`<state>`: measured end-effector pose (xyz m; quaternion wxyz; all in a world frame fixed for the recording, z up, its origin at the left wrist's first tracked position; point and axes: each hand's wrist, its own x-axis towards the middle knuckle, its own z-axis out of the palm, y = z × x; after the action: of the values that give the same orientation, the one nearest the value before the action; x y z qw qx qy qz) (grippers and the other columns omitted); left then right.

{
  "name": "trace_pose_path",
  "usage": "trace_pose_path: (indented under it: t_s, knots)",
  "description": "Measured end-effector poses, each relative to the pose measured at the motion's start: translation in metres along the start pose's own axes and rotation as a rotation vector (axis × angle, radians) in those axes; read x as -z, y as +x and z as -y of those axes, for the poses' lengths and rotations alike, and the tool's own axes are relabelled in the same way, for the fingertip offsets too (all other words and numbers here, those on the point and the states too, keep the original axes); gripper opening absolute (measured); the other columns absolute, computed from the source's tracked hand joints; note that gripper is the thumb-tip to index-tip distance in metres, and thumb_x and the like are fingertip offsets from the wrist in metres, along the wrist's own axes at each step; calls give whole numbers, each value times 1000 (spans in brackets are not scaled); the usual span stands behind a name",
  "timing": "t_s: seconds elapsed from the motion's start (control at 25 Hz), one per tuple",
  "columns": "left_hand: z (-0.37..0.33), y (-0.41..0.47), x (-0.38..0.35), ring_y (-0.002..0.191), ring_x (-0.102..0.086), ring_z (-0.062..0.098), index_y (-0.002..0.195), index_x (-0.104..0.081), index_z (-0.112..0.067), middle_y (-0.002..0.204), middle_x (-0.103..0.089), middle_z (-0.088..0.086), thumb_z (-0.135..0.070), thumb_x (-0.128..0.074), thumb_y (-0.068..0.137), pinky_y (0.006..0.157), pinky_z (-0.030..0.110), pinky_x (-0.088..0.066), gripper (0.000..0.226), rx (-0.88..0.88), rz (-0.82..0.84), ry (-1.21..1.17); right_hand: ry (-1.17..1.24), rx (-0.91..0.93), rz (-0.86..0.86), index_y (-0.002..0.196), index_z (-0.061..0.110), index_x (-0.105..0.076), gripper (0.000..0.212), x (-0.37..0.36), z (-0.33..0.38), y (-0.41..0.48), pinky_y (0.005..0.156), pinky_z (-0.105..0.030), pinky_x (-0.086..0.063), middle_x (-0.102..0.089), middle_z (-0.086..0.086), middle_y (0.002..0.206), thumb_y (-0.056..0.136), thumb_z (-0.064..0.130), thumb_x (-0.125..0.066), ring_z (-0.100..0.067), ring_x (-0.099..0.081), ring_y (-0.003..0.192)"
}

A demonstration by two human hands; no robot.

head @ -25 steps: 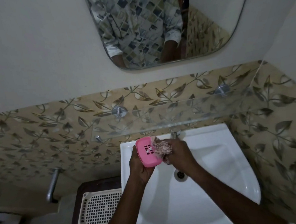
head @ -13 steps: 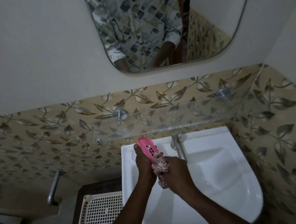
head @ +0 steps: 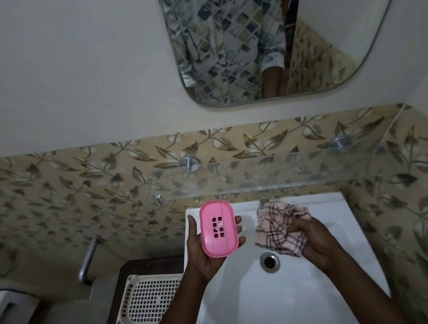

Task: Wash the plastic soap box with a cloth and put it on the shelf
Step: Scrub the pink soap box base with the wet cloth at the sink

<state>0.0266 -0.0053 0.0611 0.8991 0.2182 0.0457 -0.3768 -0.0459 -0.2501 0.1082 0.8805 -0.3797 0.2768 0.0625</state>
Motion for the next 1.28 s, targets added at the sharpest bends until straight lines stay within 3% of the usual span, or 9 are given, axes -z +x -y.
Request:
trace_pose_path:
  t_s: [0.12,0.24,0.4,0.52,0.64,0.88,1.0,1.12,1.28]
  knots:
    - [7,0,-4,115,-59,46,140,-52,1,134,-55,32,-65,-53,85,104,61,-41,86,66,-51,2,24,21,-1,123,-9,-59,46,-5,-5,2,71,-50,-61,-66,-34,115,77,-11,-53,-44,-70,95]
    - [12,-6,-3,108,-61,44,137,-55,2,128,-59,30,-57,-63,83,98,58,-45,80,87,-75,10,18,-19,-77,124,-8,-58,46,4,-15,2,52,-32,-58,-68,-30,99,78,-7,-57,-40,-64,71]
    - [8,-14,6,104,-62,44,135,-56,4,127,-59,31,-48,-77,73,94,58,-48,83,57,-100,26,39,13,-141,121,8,-61,43,38,-16,10,75,-53,-59,-68,-27,112,90,-15,-41,-40,-69,89]
    - [8,-13,3,104,-59,44,139,-51,3,132,-54,32,-48,-72,75,92,57,-49,84,88,-117,9,-26,-9,-158,127,0,-57,43,47,-7,11,63,-41,-59,-63,-31,108,89,-14,-41,-37,-65,75]
    - [16,-11,-4,101,-60,42,139,-51,3,133,-51,30,-50,-72,75,86,54,-53,86,143,-116,1,-59,-15,-66,111,4,-69,40,37,-13,12,71,-43,-59,-70,-28,106,87,-12,-42,-39,-68,85]
    - [41,-4,-11,90,-68,38,121,-68,-1,109,-68,25,-45,-88,57,79,47,-58,80,256,-179,93,-336,-4,23,120,0,-64,33,7,-31,22,62,-36,-56,-71,-25,107,89,-10,-56,-40,-67,85]
    - [44,-3,-11,89,-69,37,117,-70,-2,106,-69,23,-44,-87,59,78,46,-58,74,235,-197,79,-650,147,-91,117,8,-67,33,-1,-31,22,73,-39,-62,-74,-14,106,84,6,-73,-26,-73,90]
    - [45,-4,-6,91,-67,37,120,-69,-2,107,-68,23,-47,-78,68,81,47,-56,69,175,-214,8,-1070,335,-316,119,13,-63,51,-7,-29,12,92,-41,-55,-48,-10,123,75,25,-84,-23,-60,103]
    - [46,-9,1,96,-63,36,123,-67,-3,111,-65,22,-45,-85,61,89,48,-50,77,146,-214,-20,-1065,702,-275,97,24,-71,17,-21,-43,-15,72,-24,-54,-67,5,92,83,16,-77,-13,-67,83]
